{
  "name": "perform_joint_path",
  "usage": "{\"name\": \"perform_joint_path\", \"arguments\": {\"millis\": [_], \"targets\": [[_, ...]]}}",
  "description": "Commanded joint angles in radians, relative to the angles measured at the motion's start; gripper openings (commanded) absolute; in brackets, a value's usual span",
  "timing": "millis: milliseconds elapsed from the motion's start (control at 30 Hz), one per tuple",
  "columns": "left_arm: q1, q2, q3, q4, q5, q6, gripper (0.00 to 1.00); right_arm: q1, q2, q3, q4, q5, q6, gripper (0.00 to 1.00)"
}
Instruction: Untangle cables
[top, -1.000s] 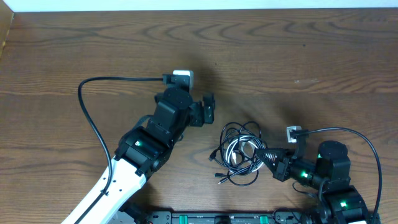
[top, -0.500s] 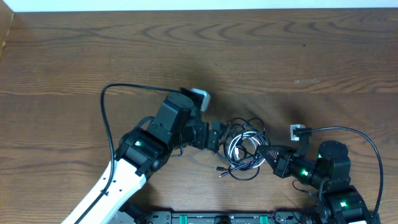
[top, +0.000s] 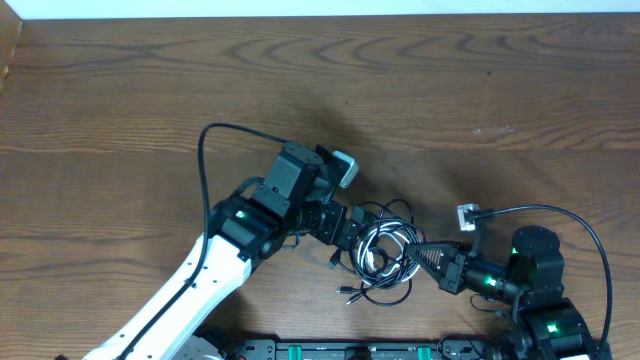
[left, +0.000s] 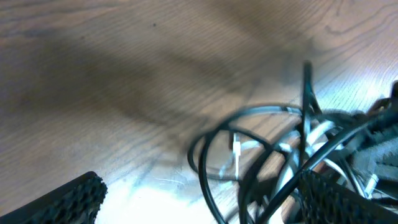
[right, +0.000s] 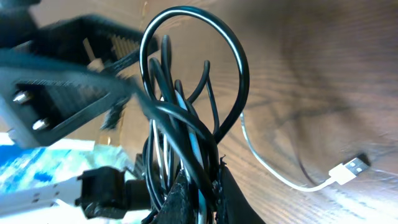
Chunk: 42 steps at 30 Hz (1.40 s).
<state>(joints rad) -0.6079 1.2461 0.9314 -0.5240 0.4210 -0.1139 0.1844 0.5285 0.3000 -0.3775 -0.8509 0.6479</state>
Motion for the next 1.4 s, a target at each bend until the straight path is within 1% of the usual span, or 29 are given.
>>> {"name": "perform_joint_path", "arguments": {"millis": [0, 67, 100, 133, 200, 233, 267, 300, 333, 367, 433, 467, 533, 567, 700, 800, 900, 933, 967, 1000, 1067, 1100, 1133, 1200, 1267, 1367], "targets": [[-0.037, 0.021, 0.006, 0.031, 0.017, 0.028, 0.99, -0.002, -0.005, 0.014, 0.013, -0.095, 0.035, 0.01], [-0.082, 0.028, 0.006, 0.056, 0.01, 0.029, 0.99, -0.002, -0.005, 0.014, 0.051, -0.114, 0.04, 0.01], [-0.101, 0.032, 0.006, 0.06, -0.009, 0.032, 0.94, -0.002, -0.005, 0.014, 0.076, -0.131, 0.04, 0.01], [-0.115, 0.034, 0.006, 0.061, -0.041, 0.032, 0.82, -0.002, -0.005, 0.014, 0.096, -0.147, 0.04, 0.01], [-0.134, 0.038, 0.006, 0.057, -0.115, 0.031, 0.43, -0.002, -0.005, 0.014, 0.126, -0.167, 0.04, 0.01], [-0.139, 0.04, 0.006, 0.055, -0.142, 0.031, 0.29, -0.002, -0.005, 0.014, 0.132, -0.174, 0.04, 0.01], [-0.142, 0.041, 0.006, 0.055, -0.163, 0.031, 0.22, -0.002, -0.005, 0.014, 0.135, -0.174, 0.04, 0.01], [-0.142, 0.041, 0.006, 0.055, -0.172, 0.031, 0.19, -0.002, -0.005, 0.014, 0.135, -0.174, 0.04, 0.01], [-0.142, 0.041, 0.006, 0.055, -0.173, 0.031, 0.11, -0.002, -0.005, 0.014, 0.135, -0.174, 0.04, 0.01], [-0.142, 0.041, 0.006, 0.058, -0.176, 0.031, 0.08, -0.002, -0.005, 0.014, 0.135, -0.174, 0.04, 0.01], [-0.142, 0.041, 0.006, 0.063, -0.222, 0.0, 0.08, -0.002, -0.005, 0.014, 0.135, -0.173, 0.056, 0.01], [-0.142, 0.041, 0.006, 0.067, -0.261, -0.04, 0.08, -0.002, -0.005, 0.014, 0.135, -0.172, 0.058, 0.01], [-0.136, 0.041, 0.006, 0.083, -0.359, -0.158, 0.07, -0.002, -0.005, 0.014, 0.135, -0.161, 0.058, 0.02], [-0.132, 0.041, 0.006, 0.092, -0.382, -0.192, 0.08, -0.002, -0.005, 0.014, 0.135, -0.151, 0.058, 0.02], [-0.092, 0.041, 0.006, 0.15, -0.392, -0.359, 0.08, -0.002, -0.005, 0.014, 0.142, -0.08, 0.065, 0.04], [-0.056, 0.041, 0.006, 0.164, -0.393, -0.493, 0.08, -0.002, -0.005, 0.014, 0.143, -0.013, 0.09, 0.12], [-0.013, 0.041, 0.006, 0.163, -0.393, -0.616, 0.08, -0.002, -0.005, 0.014, 0.142, 0.059, 0.108, 0.16], [-0.001, 0.041, 0.006, 0.164, -0.393, -0.644, 0.08, -0.002, -0.005, 0.014, 0.142, 0.082, 0.118, 0.2], [0.011, 0.041, 0.006, 0.164, -0.393, -0.671, 0.07, -0.002, -0.005, 0.014, 0.14, 0.105, 0.129, 0.26], [0.021, 0.041, 0.006, 0.164, -0.393, -0.692, 0.08, -0.002, -0.005, 0.014, 0.139, 0.13, 0.141, 0.38], [0.035, 0.041, 0.006, 0.164, -0.392, -0.713, 0.08, -0.002, -0.005, 0.014, 0.138, 0.169, 0.152, 0.5], [0.038, 0.041, 0.006, 0.164, -0.392, -0.719, 0.08, -0.002, -0.005, 0.014, 0.138, 0.19, 0.152, 0.64], [0.037, 0.041, 0.006, 0.164, -0.391, -0.719, 0.08, -0.002, -0.005, 0.014, 0.138, 0.196, 0.151, 0.72], [0.037, 0.041, 0.006, 0.164, -0.383, -0.718, 0.08, -0.002, -0.005, 0.014, 0.138, 0.198, 0.151, 0.85], [0.037, 0.041, 0.006, 0.164, -0.374, -0.718, 0.07, -0.002, -0.005, 0.014, 0.138, 0.198, 0.152, 0.99], [0.037, 0.041, 0.006, 0.183, -0.306, -0.682, 0.08, -0.002, -0.005, 0.014, 0.134, 0.224, 0.151, 0.99]]}}
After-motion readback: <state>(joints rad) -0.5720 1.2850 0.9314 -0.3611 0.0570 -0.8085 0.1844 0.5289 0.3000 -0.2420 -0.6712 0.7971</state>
